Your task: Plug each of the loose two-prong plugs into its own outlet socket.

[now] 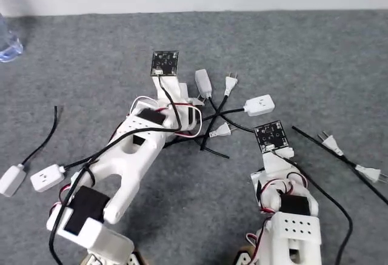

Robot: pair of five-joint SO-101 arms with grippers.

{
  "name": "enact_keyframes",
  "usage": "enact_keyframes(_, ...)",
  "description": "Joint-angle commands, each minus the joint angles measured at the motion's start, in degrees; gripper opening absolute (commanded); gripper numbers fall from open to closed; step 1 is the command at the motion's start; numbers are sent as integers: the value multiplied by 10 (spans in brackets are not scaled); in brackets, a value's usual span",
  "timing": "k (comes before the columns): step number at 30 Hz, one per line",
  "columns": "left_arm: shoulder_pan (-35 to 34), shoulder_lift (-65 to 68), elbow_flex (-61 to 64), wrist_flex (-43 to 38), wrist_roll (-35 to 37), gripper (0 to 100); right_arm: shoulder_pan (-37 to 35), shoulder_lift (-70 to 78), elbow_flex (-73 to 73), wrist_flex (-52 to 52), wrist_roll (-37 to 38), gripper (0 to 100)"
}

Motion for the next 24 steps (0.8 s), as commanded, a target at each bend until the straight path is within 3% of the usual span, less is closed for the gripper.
enact_keyframes(1,5,12,-10,-43,7,185,6,-7,-5,-13,6,209)
enact_keyframes(6,-8,57,-60,-22,7,184,6,-7,-5,-12,6,210)
enact_keyframes(15,-52,147,-206,118,4,152,5,-5,-5,-12,6,210)
enact_keyframes(24,-50,185,-261,124,4,156,5,-4,-5,-12,6,210)
